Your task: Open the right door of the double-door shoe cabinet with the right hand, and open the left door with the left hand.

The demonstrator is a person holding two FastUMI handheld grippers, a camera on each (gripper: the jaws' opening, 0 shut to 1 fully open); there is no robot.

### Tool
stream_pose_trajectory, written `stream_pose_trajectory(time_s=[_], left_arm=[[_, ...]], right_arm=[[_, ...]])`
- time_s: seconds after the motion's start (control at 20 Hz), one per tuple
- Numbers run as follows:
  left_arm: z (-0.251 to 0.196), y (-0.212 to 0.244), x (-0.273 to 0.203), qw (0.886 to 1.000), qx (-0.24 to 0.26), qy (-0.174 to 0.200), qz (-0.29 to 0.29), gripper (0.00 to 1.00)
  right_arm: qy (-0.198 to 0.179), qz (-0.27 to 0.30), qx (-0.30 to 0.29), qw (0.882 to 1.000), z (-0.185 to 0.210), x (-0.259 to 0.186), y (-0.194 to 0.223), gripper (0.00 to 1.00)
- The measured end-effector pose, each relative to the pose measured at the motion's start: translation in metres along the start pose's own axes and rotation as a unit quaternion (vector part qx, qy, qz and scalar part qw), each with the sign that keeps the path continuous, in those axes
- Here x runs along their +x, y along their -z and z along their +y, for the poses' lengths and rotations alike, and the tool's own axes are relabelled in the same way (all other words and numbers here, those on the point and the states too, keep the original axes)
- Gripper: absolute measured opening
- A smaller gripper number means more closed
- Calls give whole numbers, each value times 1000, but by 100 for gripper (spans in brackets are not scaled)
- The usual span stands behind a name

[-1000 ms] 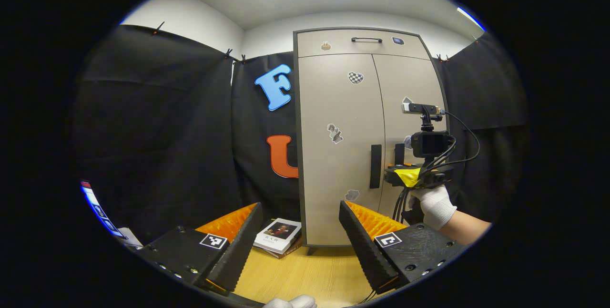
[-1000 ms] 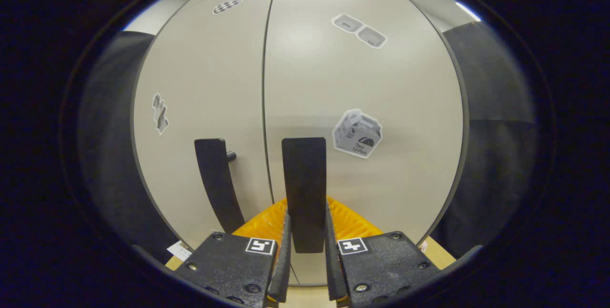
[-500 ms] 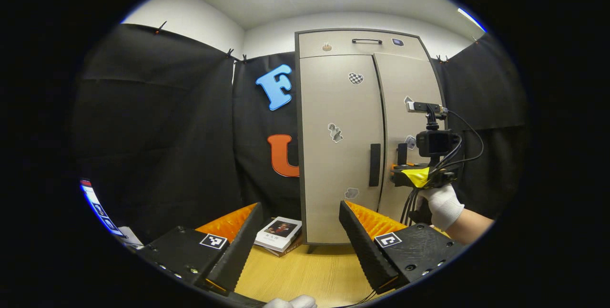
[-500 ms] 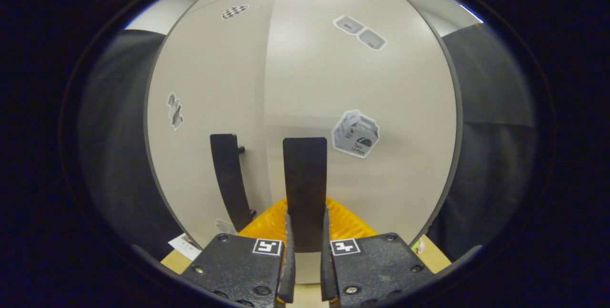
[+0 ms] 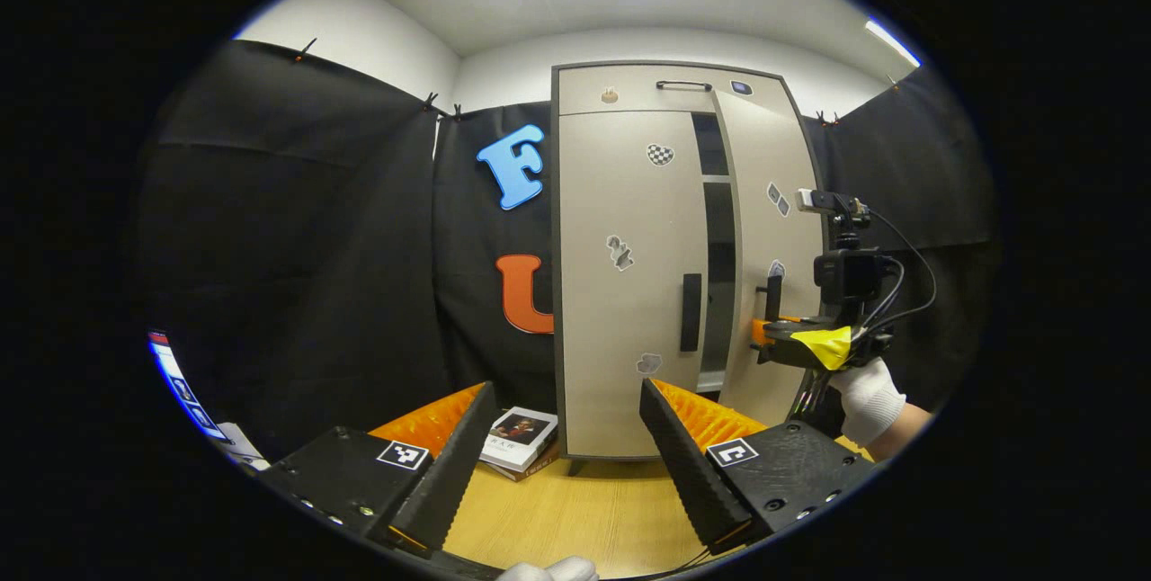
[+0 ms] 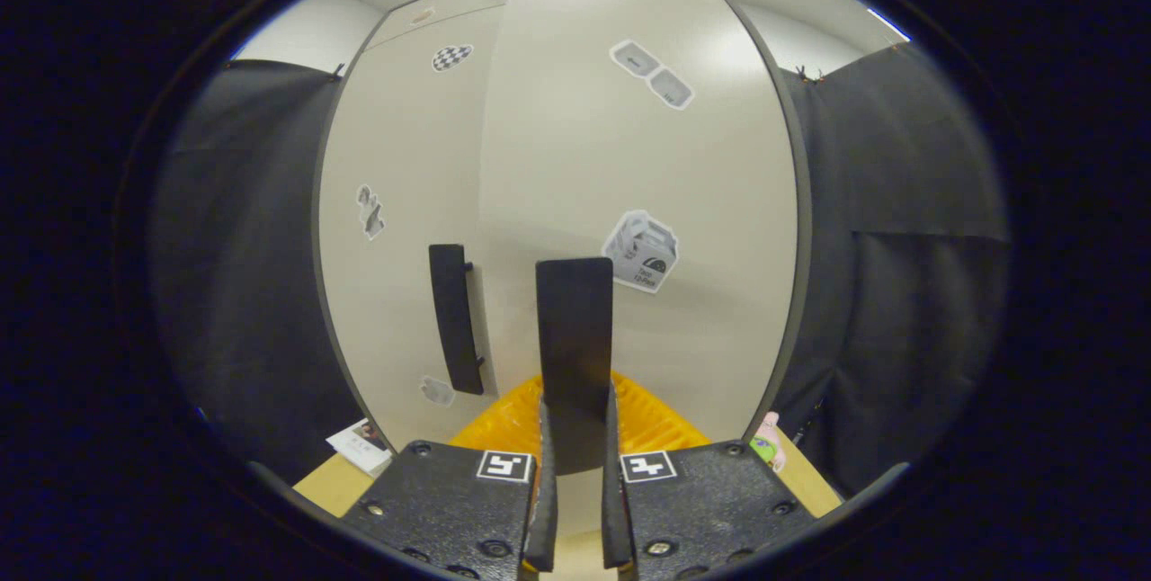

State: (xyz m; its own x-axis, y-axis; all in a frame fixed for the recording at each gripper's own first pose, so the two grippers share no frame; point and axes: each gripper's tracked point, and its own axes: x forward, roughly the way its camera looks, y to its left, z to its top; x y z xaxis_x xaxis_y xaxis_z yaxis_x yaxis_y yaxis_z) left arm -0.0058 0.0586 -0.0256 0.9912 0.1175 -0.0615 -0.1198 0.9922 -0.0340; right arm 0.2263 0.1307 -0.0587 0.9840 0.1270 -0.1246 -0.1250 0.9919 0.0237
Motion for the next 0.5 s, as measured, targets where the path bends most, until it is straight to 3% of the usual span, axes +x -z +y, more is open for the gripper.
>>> stream_pose_trajectory(time_s=[0.5], left_arm=[[-3,0,-3,1000,0,16,-1,96]], right_arm=[[21,-7,9,1000,-23,-33,2,20]])
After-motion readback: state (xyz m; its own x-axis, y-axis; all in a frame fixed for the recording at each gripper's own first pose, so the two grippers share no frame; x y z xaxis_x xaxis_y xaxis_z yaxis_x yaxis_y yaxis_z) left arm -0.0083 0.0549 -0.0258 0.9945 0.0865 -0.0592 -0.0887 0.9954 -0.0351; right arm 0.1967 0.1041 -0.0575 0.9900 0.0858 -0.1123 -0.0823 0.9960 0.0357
